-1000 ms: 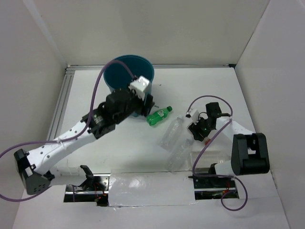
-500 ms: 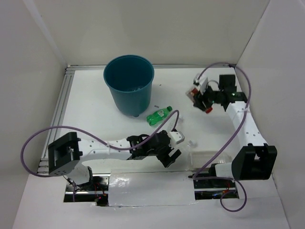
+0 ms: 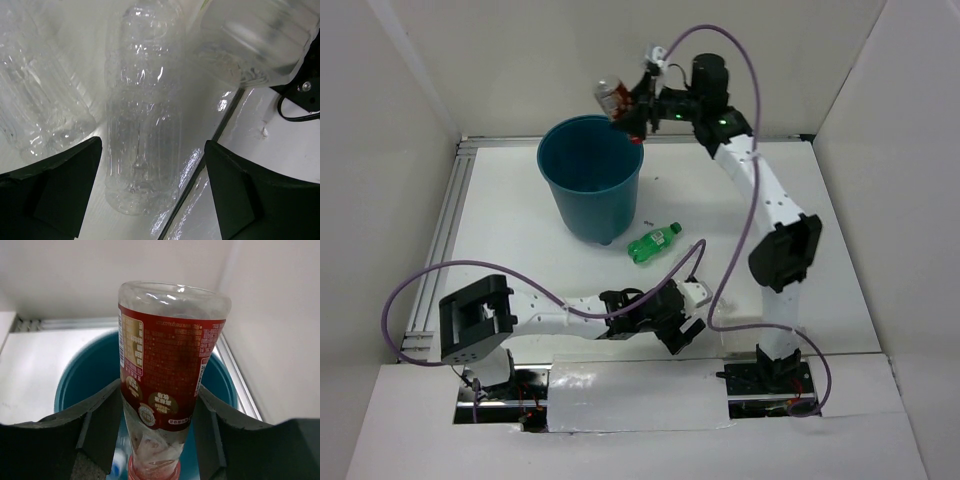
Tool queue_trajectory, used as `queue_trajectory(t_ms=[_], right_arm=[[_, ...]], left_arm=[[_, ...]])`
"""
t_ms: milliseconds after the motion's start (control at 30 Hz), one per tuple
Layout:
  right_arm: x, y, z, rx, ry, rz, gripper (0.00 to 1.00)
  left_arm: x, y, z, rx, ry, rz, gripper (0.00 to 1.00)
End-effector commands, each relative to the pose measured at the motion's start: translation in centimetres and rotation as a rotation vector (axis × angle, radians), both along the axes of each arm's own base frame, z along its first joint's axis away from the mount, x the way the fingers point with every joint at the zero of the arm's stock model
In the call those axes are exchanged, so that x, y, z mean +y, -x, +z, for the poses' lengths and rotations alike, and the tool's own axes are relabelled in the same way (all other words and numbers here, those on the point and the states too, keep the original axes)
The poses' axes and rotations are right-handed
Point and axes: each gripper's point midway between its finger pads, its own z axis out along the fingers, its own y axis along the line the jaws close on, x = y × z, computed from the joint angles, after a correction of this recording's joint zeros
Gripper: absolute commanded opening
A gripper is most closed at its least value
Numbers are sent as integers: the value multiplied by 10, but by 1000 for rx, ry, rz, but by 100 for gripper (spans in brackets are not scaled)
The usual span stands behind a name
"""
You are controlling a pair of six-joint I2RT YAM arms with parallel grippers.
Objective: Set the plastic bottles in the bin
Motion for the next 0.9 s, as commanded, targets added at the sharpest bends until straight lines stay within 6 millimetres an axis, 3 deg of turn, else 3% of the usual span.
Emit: queue_trajectory(t_ms=[0,33,67,100,200,233,267,333,367,400,433,467,500,533,567,633,667,700,733,767,800,867], right_arm=[[48,26,47,-58,-86,144,6],[63,30,41,-45,-82,171,6],[74,23,21,9,-68,181,8],[76,19,13,36,-64,181,11],[85,18,-15,105,-28,191,57],[83,20,-17,109,-18,191,90],[76,16,-21,124,-7,168,100],[58,15,-7,114,-13,128,100],[37,5,1,111,-22,78,100],[21,7,16,93,-30,45,100],[5,1,12,118,-22,4,100],[-26,-12,13,127,-22,-62,100],[-47,-8,21,128,-19,-98,100],[-66,-12,19,150,-15,-136,100],[-102,-25,2,193,-1,-213,100],[-143,-18,-2,205,27,-290,96],[-163,-18,-20,250,45,-329,93],[-199,-20,-28,266,55,-394,87],[-216,-5,-32,299,72,-419,80],[-266,7,-65,325,112,-483,45],[-266,7,-65,325,113,-483,45],[-289,33,-86,276,213,-501,33]], left_arm=[[-1,-2,-7,-15,11,38,96],[-4,1,-5,-18,21,29,96],[-4,1,-5,-18,21,29,96],[0,0,-14,-20,-2,38,96],[2,-1,-24,-21,-28,47,95],[3,-1,-29,-18,-41,47,95],[4,-3,-29,-25,-43,56,95],[5,-3,-39,-19,-67,56,94],[4,-5,-42,-23,-75,62,92],[5,-4,-46,-21,-84,62,91],[3,-5,-44,-32,-78,54,86],[1,-6,-47,-30,-82,54,82],[2,-6,-54,-26,-100,54,75],[-3,-8,-50,-37,-84,48,66],[-5,-8,-51,-42,-90,42,44],[-8,-3,-46,-36,-80,23,27],[-6,-2,-42,-35,-82,23,19],[-7,-3,-31,-39,-66,23,7],[-5,-5,-20,-55,-54,37,1],[-2,-8,30,-96,39,58,0],[1,-8,28,-92,23,58,0],[7,-20,71,-174,76,97,0]])
